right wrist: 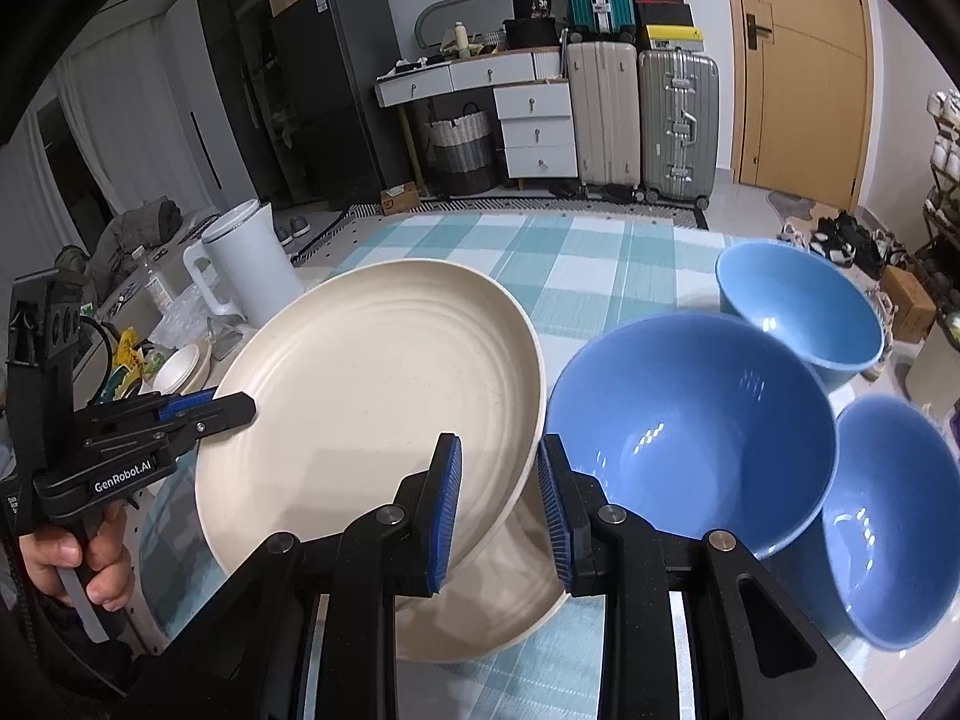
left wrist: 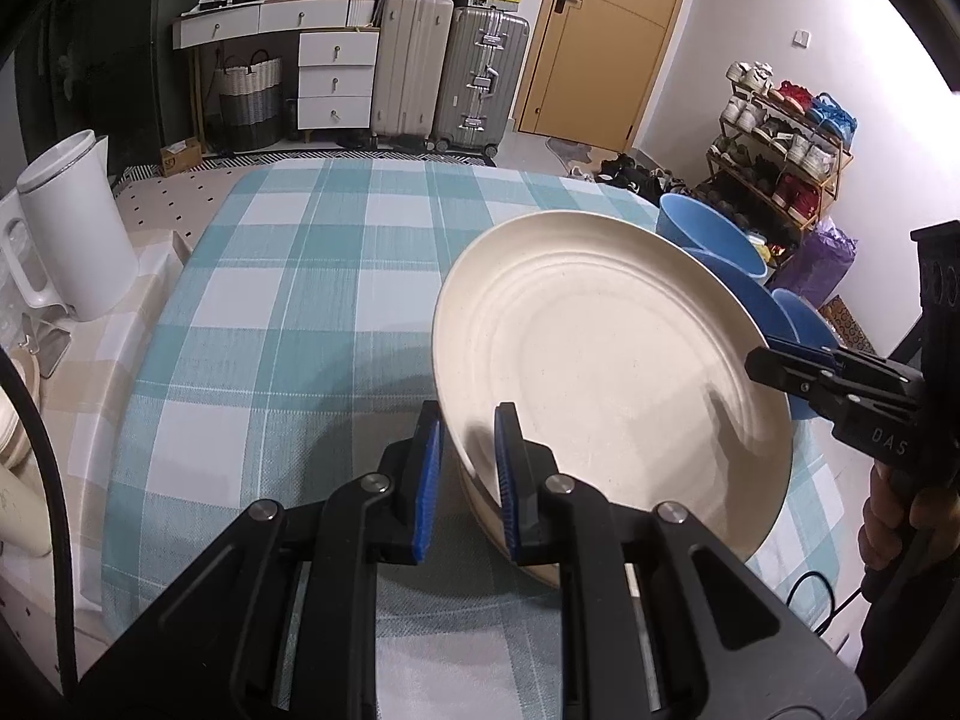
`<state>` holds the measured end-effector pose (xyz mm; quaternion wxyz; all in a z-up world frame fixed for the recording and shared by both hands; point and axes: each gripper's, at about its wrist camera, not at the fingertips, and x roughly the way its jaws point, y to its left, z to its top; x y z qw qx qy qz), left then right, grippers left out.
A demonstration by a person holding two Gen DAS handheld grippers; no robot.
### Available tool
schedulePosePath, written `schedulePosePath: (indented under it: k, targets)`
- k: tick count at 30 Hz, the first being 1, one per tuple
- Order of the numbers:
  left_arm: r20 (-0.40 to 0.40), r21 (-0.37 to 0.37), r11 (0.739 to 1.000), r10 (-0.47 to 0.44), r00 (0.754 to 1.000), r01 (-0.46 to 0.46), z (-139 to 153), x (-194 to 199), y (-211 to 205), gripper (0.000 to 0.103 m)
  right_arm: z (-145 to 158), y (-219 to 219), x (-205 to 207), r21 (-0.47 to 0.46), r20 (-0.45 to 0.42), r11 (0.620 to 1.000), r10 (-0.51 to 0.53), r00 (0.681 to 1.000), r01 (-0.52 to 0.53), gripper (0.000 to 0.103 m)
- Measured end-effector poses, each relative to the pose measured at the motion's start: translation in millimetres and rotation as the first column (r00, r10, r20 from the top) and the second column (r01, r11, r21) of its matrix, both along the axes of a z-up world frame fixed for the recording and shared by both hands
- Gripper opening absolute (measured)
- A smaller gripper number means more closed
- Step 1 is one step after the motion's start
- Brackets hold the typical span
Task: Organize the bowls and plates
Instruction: 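Lower the held cream plate onto the stacked cream plates with both tools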
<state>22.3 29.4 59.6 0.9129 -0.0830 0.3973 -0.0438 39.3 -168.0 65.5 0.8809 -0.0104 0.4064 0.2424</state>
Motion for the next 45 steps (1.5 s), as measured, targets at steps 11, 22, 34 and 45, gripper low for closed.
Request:
schedulePosePath:
  k: [11, 22, 34, 45]
  targets:
    - [-0.024, 0.019, 1.000, -0.015, 1.000, 0.016, -22.1, -0.1, -2.0, 0.013, -25.2, 0.7, -12.4, -0.026, -0.012, 1.000, 0.003, 1.000, -0.003, 0.027]
    - [-0.054, 0.038, 0.999, -0.007, 0.999, 0.009, -43.6, 2.9, -4.9, 0.013, -42.2, 3.0, -15.3, -0.034, -0.036, 0.999, 0.003, 0.999, -0.004, 0.027]
    - [-0.083, 0.087, 0.996, -0.017, 0.996, 0.024, -64.0, 15.3, -19.9, 0.013, -62.6, -0.4, -9.1, -0.067, -0.059, 0.998, -0.025, 0.998, 0.021, 0.027]
    - [-0.081, 0.158, 0.987, -0.020, 0.996, 0.032, -71.8, 24.6, -33.1, 0.013, -70.2, -1.6, -3.7, -0.094, -0.063, 0.995, -0.039, 0.997, 0.032, 0.027]
